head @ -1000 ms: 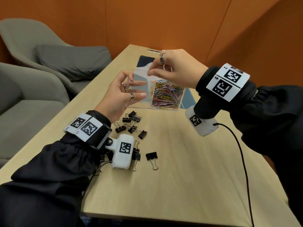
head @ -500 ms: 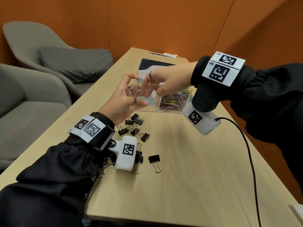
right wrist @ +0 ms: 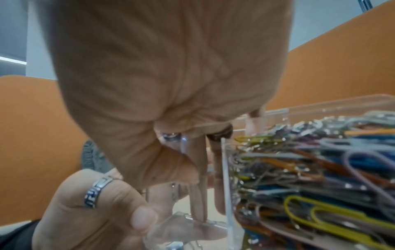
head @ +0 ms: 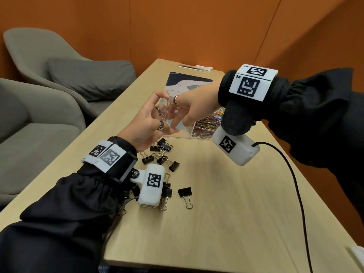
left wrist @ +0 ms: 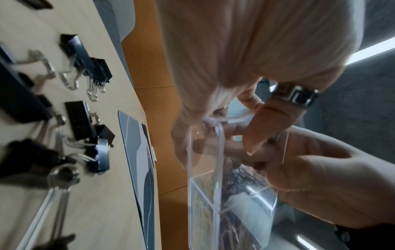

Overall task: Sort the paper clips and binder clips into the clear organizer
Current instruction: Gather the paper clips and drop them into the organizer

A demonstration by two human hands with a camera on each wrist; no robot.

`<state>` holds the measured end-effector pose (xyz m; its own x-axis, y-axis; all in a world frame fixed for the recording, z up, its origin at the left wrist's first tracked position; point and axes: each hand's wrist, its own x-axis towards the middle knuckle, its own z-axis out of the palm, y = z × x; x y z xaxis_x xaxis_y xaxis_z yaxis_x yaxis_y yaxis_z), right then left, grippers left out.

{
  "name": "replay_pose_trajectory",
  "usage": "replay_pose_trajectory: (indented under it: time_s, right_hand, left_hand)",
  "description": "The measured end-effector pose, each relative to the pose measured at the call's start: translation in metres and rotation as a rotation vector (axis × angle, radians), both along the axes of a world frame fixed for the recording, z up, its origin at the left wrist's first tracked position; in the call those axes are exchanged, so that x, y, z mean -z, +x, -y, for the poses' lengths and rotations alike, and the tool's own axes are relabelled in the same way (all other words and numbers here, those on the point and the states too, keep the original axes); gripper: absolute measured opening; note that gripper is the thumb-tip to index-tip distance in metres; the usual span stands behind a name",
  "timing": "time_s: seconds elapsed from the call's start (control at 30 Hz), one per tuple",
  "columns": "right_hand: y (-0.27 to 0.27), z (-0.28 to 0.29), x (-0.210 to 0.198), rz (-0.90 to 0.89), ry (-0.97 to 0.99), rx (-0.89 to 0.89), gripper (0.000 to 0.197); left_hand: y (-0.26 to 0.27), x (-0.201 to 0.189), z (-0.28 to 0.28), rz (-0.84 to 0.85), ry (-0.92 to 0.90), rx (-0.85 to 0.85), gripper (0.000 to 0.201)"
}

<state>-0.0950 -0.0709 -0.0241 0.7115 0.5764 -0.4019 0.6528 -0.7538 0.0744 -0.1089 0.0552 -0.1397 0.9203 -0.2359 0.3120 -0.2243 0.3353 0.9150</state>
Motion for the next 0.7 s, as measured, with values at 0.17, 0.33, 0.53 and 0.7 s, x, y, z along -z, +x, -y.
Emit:
replay_pose_trajectory:
  time_s: [0.17, 0.33, 0.53, 0.7]
  right_hand:
    - [0.0002, -0.0011, -0.0005, -0.023, 0.013, 0.013, 0.024]
    - [0.0001, 0.0008, -0.0009, -0.042, 0.072, 0.001, 0.021]
    - [0.0034, 0.0046, 0.0044, -0.065, 0.079, -0.005, 0.017]
    - [0.0069, 0.0073, 0.0040, -0.102, 0.153, -0.007, 0.014]
  left_hand:
    - [-0.0001, -0.0005, 0.0014, 0.001, 0.002, -0.007, 0.076]
    - [0.0017, 0.0008, -0.0017, 0.022, -0.009, -0.016, 0.074]
    - [0.0021, 0.0037, -0.0012, 0.012, -0.003, 0.004, 0.073]
    - [-0.0028, -0.0021, 0.0029, -0.015, 0.010, -0.034, 0.073]
